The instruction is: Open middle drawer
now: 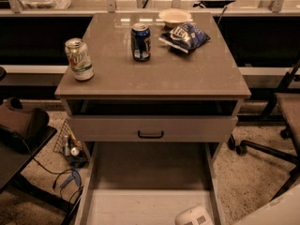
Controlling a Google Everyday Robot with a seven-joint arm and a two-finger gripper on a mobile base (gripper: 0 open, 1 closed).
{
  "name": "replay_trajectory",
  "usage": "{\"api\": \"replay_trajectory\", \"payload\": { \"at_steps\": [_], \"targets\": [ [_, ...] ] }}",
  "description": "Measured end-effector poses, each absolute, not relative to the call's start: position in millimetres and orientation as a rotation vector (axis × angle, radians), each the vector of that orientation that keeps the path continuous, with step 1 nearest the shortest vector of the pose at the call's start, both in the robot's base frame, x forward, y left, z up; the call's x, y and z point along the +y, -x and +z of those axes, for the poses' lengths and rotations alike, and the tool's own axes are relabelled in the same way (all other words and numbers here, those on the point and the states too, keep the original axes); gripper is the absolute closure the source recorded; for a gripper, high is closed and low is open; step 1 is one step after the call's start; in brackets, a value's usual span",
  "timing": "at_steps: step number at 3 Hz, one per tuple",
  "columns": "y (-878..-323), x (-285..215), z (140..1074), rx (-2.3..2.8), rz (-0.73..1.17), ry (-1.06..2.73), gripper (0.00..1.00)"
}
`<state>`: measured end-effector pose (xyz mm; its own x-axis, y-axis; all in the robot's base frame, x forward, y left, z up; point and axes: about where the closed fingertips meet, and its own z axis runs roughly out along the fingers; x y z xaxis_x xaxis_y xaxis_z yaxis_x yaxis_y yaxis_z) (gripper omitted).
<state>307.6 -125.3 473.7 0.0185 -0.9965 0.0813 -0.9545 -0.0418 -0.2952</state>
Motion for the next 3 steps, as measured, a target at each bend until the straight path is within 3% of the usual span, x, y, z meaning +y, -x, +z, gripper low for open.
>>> {"api": "replay_trajectory", "payload": {
  "at_steps": [3],
  "targets": [
    [-353.5, -113.1, 418.5, 2.109, -0.304, 2.016, 1.0]
  ]
}}
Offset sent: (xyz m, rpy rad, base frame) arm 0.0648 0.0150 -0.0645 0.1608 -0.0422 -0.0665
